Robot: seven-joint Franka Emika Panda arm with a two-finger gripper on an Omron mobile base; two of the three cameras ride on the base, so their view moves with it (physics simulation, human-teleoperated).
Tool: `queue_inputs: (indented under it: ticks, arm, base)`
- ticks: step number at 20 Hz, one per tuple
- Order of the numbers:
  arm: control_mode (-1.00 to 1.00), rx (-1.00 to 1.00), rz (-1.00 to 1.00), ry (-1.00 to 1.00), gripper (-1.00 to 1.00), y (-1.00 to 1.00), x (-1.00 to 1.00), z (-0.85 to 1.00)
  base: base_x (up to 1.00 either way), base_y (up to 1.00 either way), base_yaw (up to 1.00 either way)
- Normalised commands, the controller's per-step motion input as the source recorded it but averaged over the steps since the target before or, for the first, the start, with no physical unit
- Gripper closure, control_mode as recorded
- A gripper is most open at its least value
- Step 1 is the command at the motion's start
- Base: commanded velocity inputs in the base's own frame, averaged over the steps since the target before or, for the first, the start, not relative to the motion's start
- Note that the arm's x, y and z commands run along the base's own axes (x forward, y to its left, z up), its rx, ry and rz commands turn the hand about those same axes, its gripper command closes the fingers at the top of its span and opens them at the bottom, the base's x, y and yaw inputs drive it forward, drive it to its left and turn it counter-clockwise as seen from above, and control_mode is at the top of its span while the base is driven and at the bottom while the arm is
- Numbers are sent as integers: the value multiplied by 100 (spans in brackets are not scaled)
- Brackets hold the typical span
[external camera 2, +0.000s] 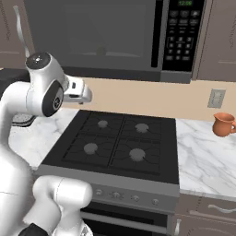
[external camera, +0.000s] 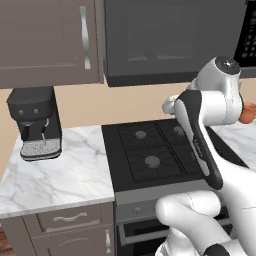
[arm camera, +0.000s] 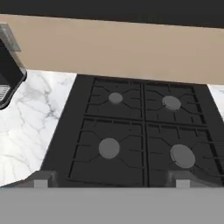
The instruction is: Open the microwave door.
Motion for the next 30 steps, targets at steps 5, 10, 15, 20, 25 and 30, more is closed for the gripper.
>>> queue_inputs:
  ticks: [5,10,15,20,25,30]
  arm:
    - [-100,1,0,-44,-100,-40,-51,62]
    - [-100,3,0,-48,-100,-78,-37,80]
    - [-100,11,0,-44,-100,-100,-49,68]
    - [-100,7,0,-25,-100,-100,-22,30]
    - [-100,0,3,-13,-100,-78,8,0]
    - [-100,2,7,-12,-100,-65,21,2]
  base:
    - [0,0,0]
    - [0,0,0]
    - [0,0,0]
    - [0,0,0]
    - [0,0,0]
    - [0,0,0]
